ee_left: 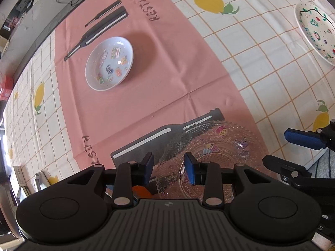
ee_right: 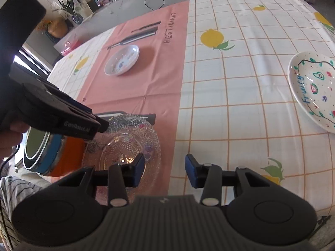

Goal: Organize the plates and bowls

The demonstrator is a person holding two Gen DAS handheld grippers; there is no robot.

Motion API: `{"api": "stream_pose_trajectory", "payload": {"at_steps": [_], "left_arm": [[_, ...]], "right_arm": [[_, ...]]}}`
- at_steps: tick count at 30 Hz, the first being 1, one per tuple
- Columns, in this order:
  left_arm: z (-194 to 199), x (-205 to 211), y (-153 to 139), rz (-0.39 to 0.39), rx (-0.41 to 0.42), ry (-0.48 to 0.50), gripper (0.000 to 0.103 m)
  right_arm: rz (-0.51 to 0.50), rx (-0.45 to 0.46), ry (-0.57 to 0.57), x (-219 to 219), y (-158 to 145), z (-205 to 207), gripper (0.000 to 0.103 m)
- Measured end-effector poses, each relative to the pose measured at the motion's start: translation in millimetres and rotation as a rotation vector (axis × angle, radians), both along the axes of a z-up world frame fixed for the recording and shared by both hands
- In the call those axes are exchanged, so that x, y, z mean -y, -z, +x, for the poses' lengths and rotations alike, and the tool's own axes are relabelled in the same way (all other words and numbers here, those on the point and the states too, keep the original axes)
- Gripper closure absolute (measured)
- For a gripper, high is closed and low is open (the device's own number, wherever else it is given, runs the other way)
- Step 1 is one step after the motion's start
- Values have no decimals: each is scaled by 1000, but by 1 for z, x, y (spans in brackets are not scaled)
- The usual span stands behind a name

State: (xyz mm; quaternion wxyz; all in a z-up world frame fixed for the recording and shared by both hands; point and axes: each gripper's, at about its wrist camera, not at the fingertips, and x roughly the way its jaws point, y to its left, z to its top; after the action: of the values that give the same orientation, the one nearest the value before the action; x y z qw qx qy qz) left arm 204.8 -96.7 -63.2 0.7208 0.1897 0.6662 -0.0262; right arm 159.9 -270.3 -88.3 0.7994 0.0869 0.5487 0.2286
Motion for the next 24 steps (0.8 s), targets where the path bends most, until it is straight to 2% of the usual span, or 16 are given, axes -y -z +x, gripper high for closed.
{"api": "stream_pose_trajectory", "payload": {"at_steps": [2, 4, 9, 14, 15, 18, 24], "left_arm": [[4, -9, 4, -30, -24, -24, 62], [7, -14, 9, -72, -42, -2, 62], [13, -21, 28, -80, -139, 8, 63], [14, -27, 29, -124, -170, 11, 63], [15, -28, 30, -135, -178, 3, 66], [16, -29, 31, -135, -196, -5, 67], [17, -29, 34, -142, -214, -78, 72]], "right_arm": [[-15, -8, -13, -2, 3, 0, 63], [-13, -22, -22, -3, 6, 1, 70], [-51, -41, -74, -15, 13, 0, 75], [-28, -51, -90, -15, 14, 1, 78], [-26, -46, -103, -16, 14, 1, 78], [-5, -40, -125, -20, 14, 0, 83], [15, -54, -74, -14, 17, 5, 86]]}}
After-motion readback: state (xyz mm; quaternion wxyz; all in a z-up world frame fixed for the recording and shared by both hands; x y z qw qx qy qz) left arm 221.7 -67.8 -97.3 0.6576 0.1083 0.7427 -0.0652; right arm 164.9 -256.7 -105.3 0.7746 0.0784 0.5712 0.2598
